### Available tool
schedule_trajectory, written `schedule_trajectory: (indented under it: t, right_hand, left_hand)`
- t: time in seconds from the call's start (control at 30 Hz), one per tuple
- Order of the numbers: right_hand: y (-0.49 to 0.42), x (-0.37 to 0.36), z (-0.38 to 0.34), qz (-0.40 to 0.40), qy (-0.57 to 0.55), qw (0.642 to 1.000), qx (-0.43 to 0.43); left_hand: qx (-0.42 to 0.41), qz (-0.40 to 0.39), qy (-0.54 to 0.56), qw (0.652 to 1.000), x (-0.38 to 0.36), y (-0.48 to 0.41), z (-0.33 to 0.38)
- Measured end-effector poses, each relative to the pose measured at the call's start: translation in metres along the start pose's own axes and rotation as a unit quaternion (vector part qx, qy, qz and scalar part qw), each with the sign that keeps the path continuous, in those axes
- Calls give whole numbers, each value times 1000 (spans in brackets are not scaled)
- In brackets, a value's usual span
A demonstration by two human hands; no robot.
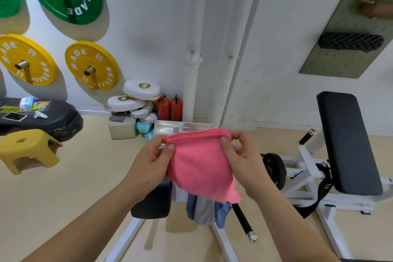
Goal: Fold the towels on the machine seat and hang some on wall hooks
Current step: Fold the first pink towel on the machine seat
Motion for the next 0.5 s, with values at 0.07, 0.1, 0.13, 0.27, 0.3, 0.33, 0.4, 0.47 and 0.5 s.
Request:
schedule_trajectory:
  t: [0.07, 0.1, 0.13, 0.27, 0.3, 0.33, 0.4, 0.47, 0.5]
  right_hand:
    - [-3, 6, 10, 24, -43, 998, -34]
    - [-5, 8, 18, 29, -53, 996, -59]
    - [-8, 7, 29, 20, -56, 994, -87]
    - [-14, -11, 78, -99, -33, 979, -177]
    - [-16, -16, 88, -114, -20, 976, -185]
    - [-17, -22, 95, -117, -6, 975, -188]
    - [-23, -39, 107, -111, 10, 975, -192]
    - [-29, -60, 119, -109, 19, 974, -197]
    - [-35, -72, 125, -108, 31, 974, -198]
  left_hand:
    - [15, 4, 11, 1000, -9, 3, -2]
    - [24, 10, 11, 1000, -12, 4, -6]
    - [37, 17, 13, 999, -15, 5, -12]
    - [91, 34, -8, 995, -15, 12, -43]
    - [97, 34, -25, 994, -12, 13, -52]
    - [106, 34, -36, 993, -8, 15, -61]
    - [132, 37, -40, 990, 4, 17, -79]
    - [147, 44, -56, 987, 20, 13, -94]
    - [155, 43, -64, 985, 29, 6, -103]
Point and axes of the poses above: each hand's wrist, its own y-axis away from the middle knuckle, its own x-axis out of the back of the hand, z = x × y, the point moved 6 cm from there along -y, towards the middle knuckle, and after that the axes turned 4 degrees about -x, right-handed, at the moved point
